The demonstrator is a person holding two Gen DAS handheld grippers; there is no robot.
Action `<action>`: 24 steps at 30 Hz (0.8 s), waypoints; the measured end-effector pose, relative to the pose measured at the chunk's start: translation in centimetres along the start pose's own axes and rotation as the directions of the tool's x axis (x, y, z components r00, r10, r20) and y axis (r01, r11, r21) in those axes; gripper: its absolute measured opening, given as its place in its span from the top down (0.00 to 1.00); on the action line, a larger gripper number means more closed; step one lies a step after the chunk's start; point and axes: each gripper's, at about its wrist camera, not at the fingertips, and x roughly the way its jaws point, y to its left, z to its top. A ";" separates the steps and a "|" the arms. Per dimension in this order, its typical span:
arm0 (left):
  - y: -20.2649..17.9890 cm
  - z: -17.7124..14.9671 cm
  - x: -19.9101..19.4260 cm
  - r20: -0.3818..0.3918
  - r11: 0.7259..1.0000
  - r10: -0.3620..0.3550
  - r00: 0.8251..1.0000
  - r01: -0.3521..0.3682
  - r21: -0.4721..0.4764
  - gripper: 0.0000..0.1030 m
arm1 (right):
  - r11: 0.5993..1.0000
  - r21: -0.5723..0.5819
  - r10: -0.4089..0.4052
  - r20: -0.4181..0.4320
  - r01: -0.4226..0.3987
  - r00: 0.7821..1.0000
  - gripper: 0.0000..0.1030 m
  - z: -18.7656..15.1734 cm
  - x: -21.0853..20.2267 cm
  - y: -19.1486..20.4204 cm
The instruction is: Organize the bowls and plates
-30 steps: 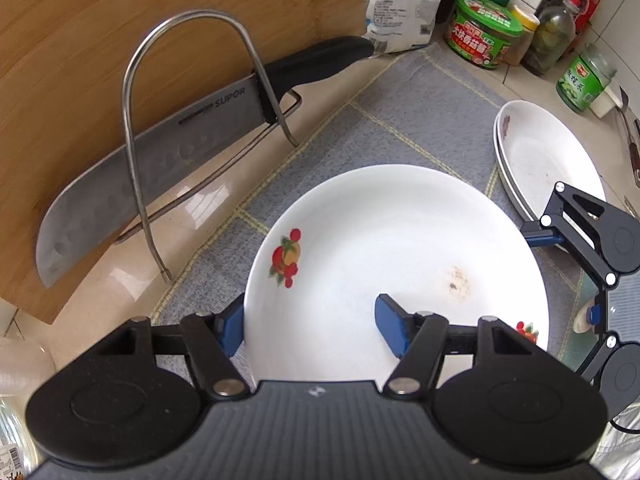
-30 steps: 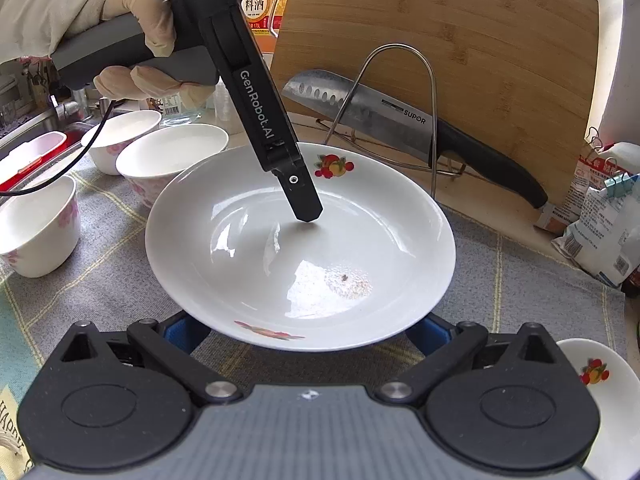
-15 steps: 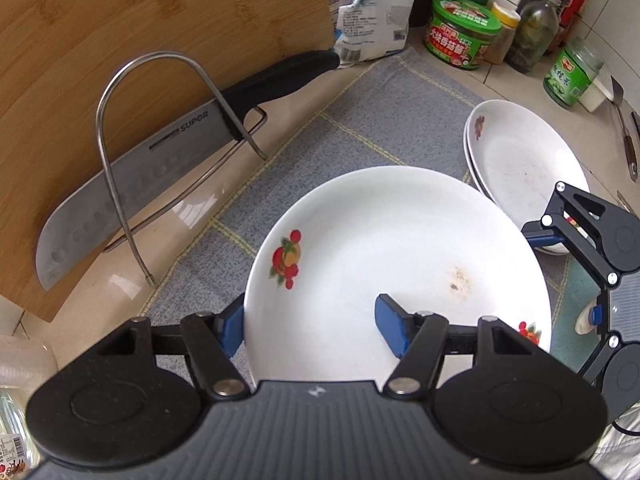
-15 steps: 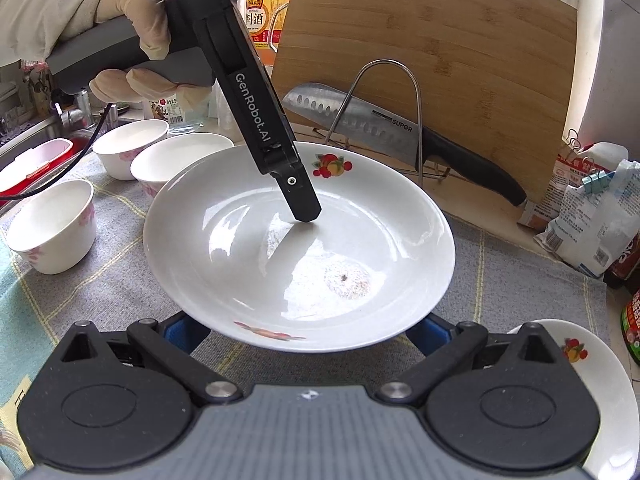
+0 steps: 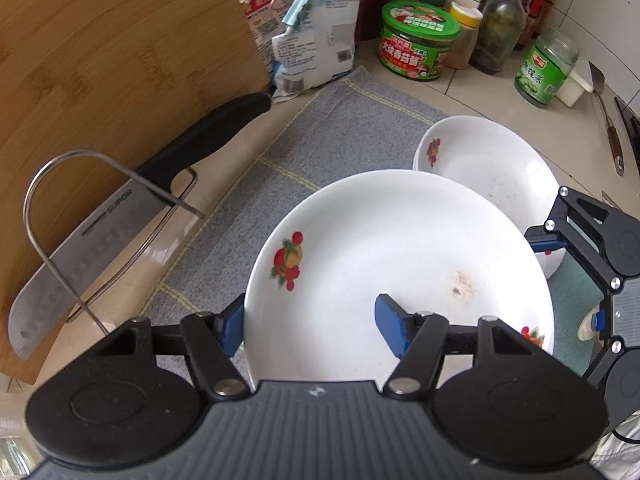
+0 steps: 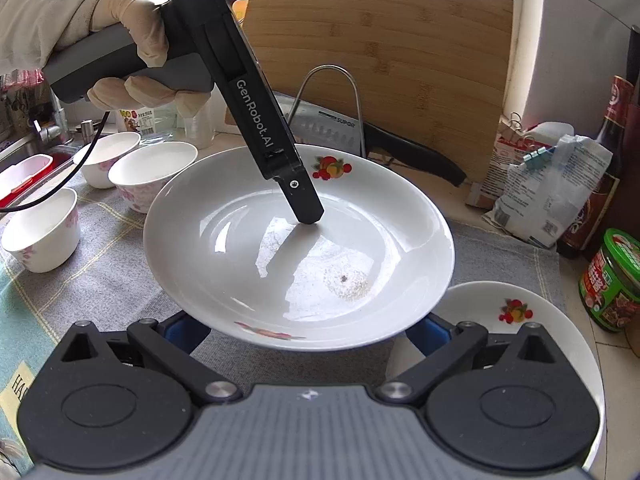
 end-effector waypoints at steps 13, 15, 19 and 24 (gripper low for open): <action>-4.2 4.3 2.3 0.007 0.992 -0.058 0.998 0.056 0.112 0.37 | 0.991 0.083 -0.107 -0.014 0.108 0.994 0.00 -2.4 -3.2 -3.3; -4.8 4.9 2.7 0.009 0.990 -0.068 0.998 0.066 0.127 0.37 | 0.988 0.095 -0.123 -0.018 0.124 0.992 0.00 -2.8 -3.6 -3.7; -6.3 6.0 3.6 0.007 0.982 -0.090 0.996 0.088 0.165 0.37 | 0.979 0.124 -0.157 -0.028 0.160 0.987 0.00 -3.7 -4.5 -4.5; -8.2 7.0 4.8 0.001 0.972 -0.115 0.993 0.112 0.207 0.37 | 0.967 0.160 -0.195 -0.045 0.200 0.980 0.00 -4.7 -5.3 -5.4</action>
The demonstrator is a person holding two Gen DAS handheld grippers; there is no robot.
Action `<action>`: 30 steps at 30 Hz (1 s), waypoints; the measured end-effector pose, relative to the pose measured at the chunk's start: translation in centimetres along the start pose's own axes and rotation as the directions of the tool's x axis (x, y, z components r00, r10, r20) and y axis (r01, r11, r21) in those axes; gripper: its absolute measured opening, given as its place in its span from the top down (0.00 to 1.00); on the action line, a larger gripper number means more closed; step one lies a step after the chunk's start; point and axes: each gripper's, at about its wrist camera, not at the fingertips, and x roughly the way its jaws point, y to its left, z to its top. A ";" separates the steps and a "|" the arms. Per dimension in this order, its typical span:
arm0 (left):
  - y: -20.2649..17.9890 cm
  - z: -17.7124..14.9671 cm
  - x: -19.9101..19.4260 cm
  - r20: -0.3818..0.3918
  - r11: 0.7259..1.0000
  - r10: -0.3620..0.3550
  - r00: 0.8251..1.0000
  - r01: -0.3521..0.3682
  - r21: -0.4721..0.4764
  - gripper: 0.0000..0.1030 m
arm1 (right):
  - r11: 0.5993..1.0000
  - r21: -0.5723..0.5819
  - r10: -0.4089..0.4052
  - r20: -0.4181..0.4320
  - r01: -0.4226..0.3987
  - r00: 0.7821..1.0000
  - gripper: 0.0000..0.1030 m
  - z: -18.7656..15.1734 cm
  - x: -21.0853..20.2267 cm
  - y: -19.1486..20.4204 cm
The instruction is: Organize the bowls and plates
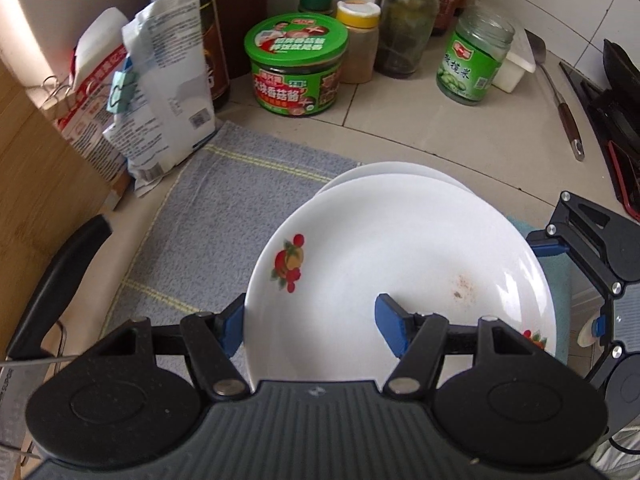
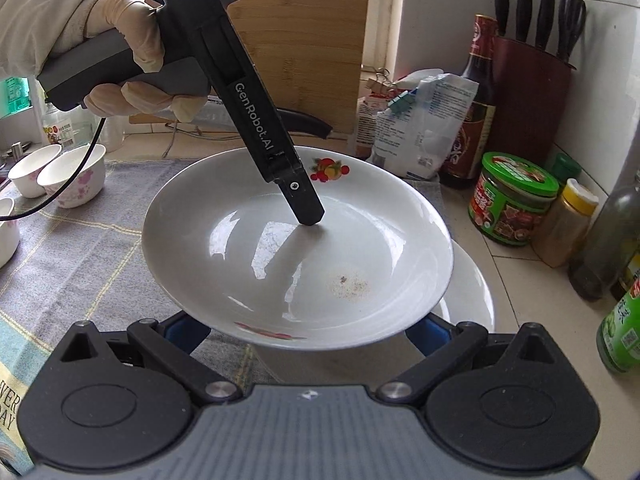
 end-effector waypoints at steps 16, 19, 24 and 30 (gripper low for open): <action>-3.0 2.0 3.0 -0.012 0.997 -0.056 0.998 0.057 0.057 0.37 | 0.994 0.075 -0.076 -0.034 0.079 0.997 0.00 -2.2 -1.2 -1.9; -3.0 2.0 3.3 -0.013 0.997 -0.061 0.998 0.062 0.056 0.36 | 0.993 0.077 -0.082 -0.039 0.085 0.996 0.00 -2.3 -1.2 -1.9; -2.9 2.1 3.8 -0.019 0.996 -0.071 0.997 0.072 0.050 0.35 | 0.993 0.077 -0.087 -0.051 0.090 0.995 0.00 -2.5 -1.1 -2.0; -2.7 2.0 4.5 -0.028 0.996 -0.083 0.996 0.084 0.039 0.35 | 0.993 0.077 -0.087 -0.069 0.093 0.994 0.00 -2.3 -0.8 -2.1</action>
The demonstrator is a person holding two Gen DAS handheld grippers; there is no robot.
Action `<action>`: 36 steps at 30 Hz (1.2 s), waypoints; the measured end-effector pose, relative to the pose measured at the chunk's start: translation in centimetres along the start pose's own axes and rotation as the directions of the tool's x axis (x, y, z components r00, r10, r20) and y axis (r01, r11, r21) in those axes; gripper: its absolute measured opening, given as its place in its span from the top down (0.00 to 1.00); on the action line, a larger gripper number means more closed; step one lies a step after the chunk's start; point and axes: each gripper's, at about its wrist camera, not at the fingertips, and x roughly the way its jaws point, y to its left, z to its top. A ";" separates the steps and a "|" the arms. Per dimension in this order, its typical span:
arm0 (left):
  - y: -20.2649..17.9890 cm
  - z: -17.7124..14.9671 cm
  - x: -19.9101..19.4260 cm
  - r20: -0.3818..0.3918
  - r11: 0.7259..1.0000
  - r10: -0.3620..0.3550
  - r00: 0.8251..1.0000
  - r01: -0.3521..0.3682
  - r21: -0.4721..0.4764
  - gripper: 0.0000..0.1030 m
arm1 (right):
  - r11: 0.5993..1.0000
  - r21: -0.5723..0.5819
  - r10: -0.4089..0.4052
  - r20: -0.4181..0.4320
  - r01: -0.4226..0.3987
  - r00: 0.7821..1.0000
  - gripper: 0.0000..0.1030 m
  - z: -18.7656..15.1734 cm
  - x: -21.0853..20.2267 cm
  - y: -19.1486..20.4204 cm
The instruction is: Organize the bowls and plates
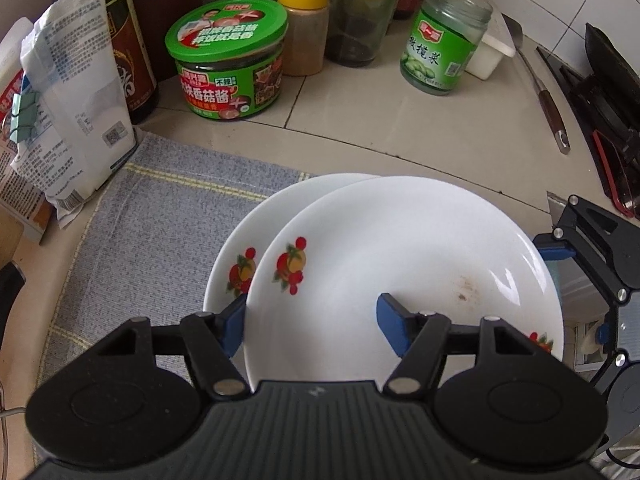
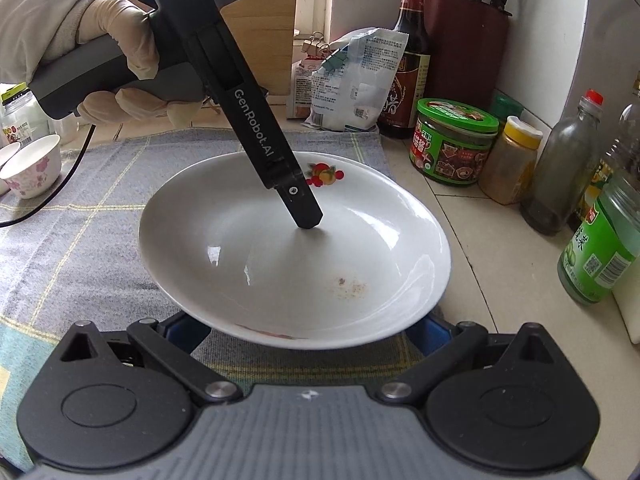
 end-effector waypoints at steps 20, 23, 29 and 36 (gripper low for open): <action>0.0 0.1 -0.2 0.001 0.999 0.020 1.000 -0.020 0.026 0.34 | 0.999 -0.046 -0.015 -0.004 0.015 1.000 0.00 0.0 -0.4 0.4; 0.1 0.1 -0.6 0.009 0.999 0.021 1.000 -0.021 0.023 0.33 | 0.999 -0.040 -0.012 -0.001 0.012 1.000 0.00 0.1 -0.6 0.4; -0.1 -0.1 -1.0 0.018 0.999 0.036 0.999 -0.036 0.030 0.28 | 0.999 -0.038 -0.012 0.007 0.012 1.000 0.00 0.0 -0.8 0.4; 0.0 -0.4 -1.7 0.034 0.997 0.065 0.997 -0.066 0.029 0.25 | 0.999 -0.032 -0.014 0.017 0.015 1.000 0.00 -0.1 -1.1 0.5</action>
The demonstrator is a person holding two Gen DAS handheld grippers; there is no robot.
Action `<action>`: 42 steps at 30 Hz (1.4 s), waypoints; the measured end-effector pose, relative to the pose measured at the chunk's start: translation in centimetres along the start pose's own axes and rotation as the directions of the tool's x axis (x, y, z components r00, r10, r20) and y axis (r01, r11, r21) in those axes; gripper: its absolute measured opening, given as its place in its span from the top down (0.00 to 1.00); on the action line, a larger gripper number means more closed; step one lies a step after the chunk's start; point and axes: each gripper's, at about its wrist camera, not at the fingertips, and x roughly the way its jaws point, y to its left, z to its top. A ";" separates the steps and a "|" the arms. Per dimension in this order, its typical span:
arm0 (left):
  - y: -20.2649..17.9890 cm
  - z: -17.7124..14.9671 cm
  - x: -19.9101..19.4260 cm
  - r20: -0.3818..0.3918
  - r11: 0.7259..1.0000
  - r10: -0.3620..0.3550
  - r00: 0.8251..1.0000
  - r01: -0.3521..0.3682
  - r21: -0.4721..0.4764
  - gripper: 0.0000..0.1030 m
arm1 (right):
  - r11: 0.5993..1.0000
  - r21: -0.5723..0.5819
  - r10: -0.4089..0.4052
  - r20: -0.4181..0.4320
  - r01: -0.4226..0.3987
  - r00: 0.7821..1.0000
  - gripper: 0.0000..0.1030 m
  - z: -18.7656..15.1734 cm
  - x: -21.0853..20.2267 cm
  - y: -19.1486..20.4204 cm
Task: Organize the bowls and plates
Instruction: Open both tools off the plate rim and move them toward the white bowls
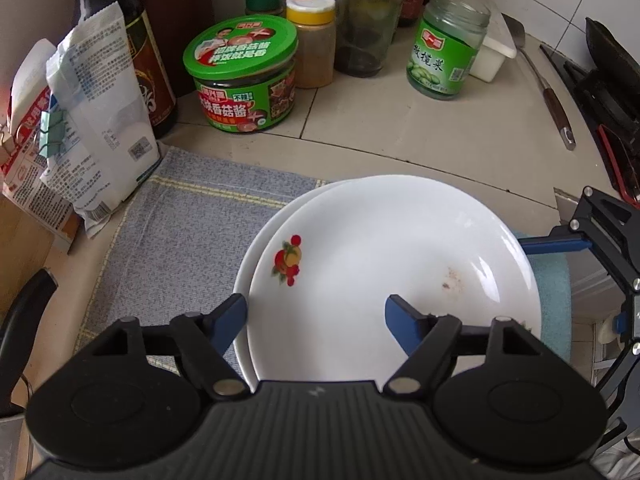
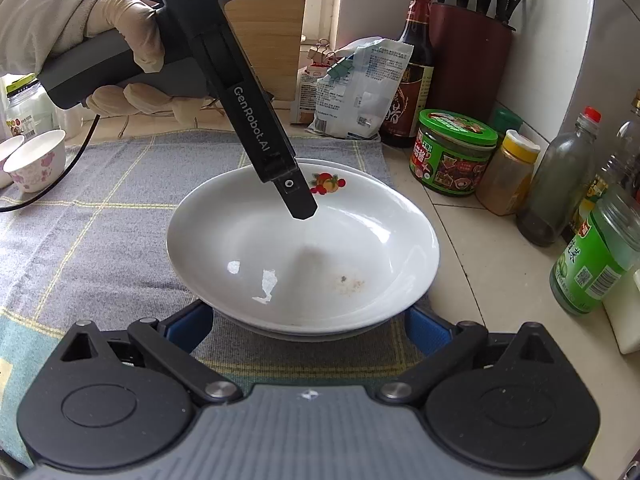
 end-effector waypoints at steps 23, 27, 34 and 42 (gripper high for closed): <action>-3.8 -4.4 -9.1 0.284 0.973 0.231 0.930 -0.214 -0.091 0.07 | 0.999 -0.022 -0.032 0.004 0.032 0.999 0.00 0.6 -0.8 0.8; -5.5 -5.8 -11.9 0.335 0.940 0.337 0.880 -0.295 -0.170 0.05 | 0.999 -0.009 -0.041 0.000 0.041 0.999 0.00 1.2 -1.2 0.6; -9.1 -11.0 -17.0 0.351 0.835 0.523 0.777 -0.384 -0.394 0.04 | 0.998 -0.049 0.035 0.021 -0.033 0.999 0.00 3.0 -1.6 1.4; -10.6 -21.3 -20.6 0.205 0.627 0.709 0.674 -0.470 -0.622 0.01 | 0.964 -0.157 0.219 0.025 -0.213 0.975 0.00 4.6 -1.1 7.3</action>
